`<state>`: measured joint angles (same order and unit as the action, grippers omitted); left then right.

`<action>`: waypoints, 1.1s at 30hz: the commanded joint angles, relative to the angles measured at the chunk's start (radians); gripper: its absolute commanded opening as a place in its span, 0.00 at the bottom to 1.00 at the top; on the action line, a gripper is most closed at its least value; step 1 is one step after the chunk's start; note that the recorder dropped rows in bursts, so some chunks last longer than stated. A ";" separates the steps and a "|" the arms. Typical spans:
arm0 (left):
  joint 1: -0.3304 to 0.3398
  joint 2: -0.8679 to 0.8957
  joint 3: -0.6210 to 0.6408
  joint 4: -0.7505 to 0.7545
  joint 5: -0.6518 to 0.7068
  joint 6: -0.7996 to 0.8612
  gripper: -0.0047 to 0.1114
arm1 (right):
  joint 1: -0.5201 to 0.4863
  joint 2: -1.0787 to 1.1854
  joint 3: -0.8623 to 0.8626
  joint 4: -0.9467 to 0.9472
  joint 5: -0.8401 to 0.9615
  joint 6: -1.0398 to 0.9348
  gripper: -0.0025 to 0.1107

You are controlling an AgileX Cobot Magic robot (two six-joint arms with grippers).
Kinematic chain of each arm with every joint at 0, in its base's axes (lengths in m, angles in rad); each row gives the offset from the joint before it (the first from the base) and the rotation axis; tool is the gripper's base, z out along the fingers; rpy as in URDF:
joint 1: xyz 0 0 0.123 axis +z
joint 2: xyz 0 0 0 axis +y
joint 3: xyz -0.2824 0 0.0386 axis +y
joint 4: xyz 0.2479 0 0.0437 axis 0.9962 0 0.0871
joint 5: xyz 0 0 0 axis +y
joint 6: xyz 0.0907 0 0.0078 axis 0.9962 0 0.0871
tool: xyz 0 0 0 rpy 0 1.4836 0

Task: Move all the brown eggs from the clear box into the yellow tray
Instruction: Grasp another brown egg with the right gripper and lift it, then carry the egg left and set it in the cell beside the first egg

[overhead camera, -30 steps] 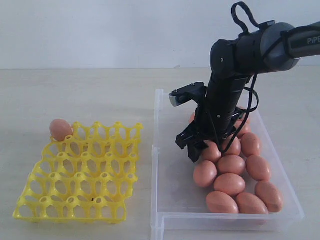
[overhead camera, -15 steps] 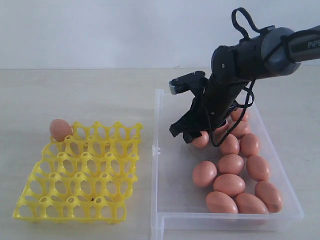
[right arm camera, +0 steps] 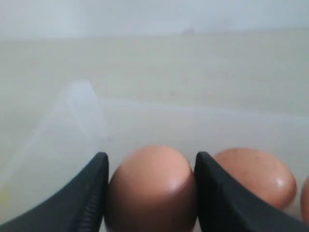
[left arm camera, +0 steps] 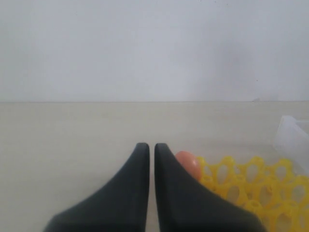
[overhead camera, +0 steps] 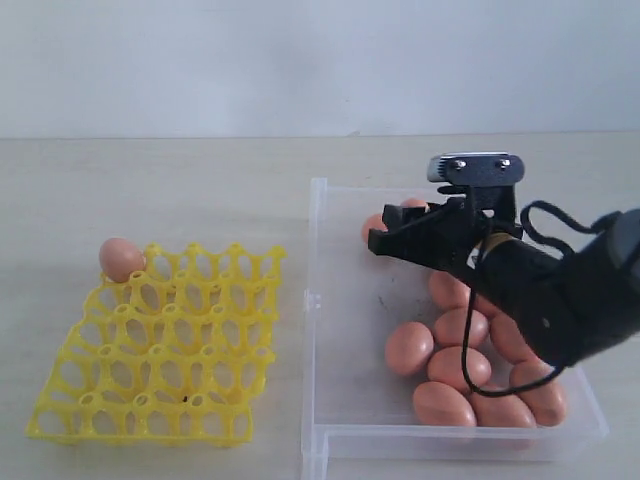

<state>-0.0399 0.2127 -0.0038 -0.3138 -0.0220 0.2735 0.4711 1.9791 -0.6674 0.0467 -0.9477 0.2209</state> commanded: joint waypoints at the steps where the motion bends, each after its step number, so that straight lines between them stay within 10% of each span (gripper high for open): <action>1: -0.005 0.003 0.004 -0.005 -0.009 0.005 0.07 | -0.001 -0.013 0.077 -0.161 -0.273 0.073 0.02; 11: -0.005 0.003 0.004 -0.005 -0.009 0.005 0.07 | 0.092 -0.013 -0.159 -0.609 -0.273 0.088 0.02; 33: -0.005 0.003 0.004 -0.005 -0.009 0.005 0.07 | 0.229 0.406 -0.696 -0.600 -0.079 0.307 0.02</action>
<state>-0.0399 0.2127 -0.0038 -0.3138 -0.0220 0.2735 0.6968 2.3697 -1.3235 -0.5418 -1.0423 0.4852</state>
